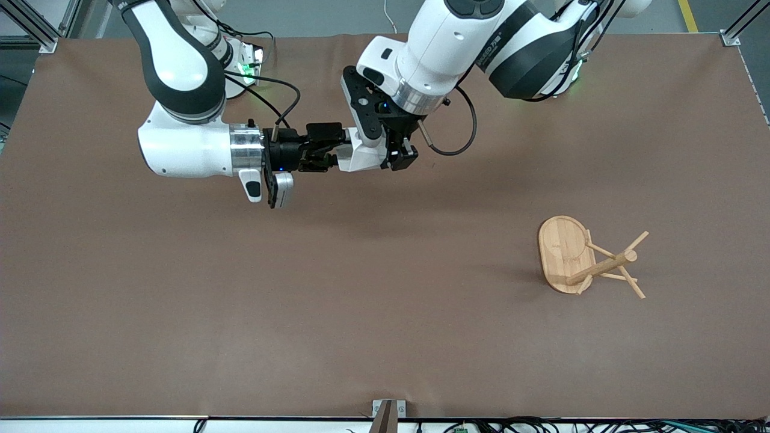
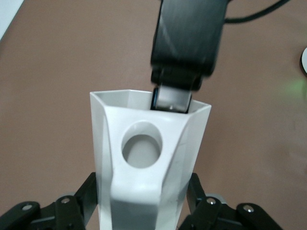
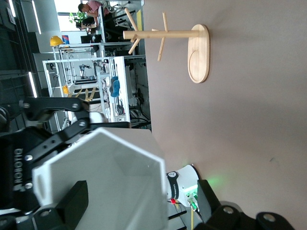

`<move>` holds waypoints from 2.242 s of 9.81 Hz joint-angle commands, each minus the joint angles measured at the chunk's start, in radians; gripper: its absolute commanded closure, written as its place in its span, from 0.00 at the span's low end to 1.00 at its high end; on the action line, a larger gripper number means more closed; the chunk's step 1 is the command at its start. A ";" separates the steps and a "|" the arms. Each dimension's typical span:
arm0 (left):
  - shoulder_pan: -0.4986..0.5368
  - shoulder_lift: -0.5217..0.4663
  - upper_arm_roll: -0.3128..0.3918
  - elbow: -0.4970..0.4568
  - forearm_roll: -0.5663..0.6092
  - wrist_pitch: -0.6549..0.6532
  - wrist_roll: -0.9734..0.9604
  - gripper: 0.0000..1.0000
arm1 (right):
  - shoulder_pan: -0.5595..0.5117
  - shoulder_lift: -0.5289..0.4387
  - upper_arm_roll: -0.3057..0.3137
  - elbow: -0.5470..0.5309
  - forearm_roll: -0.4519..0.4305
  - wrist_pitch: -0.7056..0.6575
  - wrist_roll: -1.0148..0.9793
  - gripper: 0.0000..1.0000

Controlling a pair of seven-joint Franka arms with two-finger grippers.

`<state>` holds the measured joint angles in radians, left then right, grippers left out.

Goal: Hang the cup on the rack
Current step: 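Open the right gripper and withdraw while the left gripper carries the cup, then carry the cup with the left gripper over the wooden rack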

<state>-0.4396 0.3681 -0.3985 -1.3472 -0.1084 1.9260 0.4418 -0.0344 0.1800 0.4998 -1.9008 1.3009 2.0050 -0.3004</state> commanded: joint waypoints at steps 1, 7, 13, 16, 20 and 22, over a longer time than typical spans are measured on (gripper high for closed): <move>0.002 0.026 0.003 -0.016 0.009 0.011 0.014 1.00 | -0.042 -0.033 -0.025 -0.011 -0.072 -0.022 0.024 0.00; 0.087 0.044 0.018 -0.024 0.026 -0.080 -0.131 1.00 | -0.039 -0.088 -0.284 0.029 -0.900 -0.022 0.444 0.00; 0.261 0.023 0.018 -0.053 0.124 -0.191 -0.693 1.00 | -0.041 -0.128 -0.601 0.289 -1.301 -0.200 0.415 0.00; 0.372 -0.067 0.013 -0.214 0.112 -0.092 -0.735 1.00 | -0.105 -0.134 -0.566 0.474 -1.298 -0.516 0.328 0.00; 0.433 -0.199 0.012 -0.485 0.105 0.077 -0.700 1.00 | -0.108 -0.194 -0.540 0.425 -1.310 -0.474 0.326 0.00; 0.459 -0.215 0.015 -0.538 0.105 0.090 -0.558 1.00 | -0.108 -0.194 -0.540 0.424 -1.309 -0.482 0.322 0.00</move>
<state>-0.0067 0.1876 -0.3783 -1.7936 -0.0003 1.9777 -0.1994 -0.1248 0.0047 -0.0562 -1.4503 0.0117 1.5130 0.0350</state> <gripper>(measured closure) 0.229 0.000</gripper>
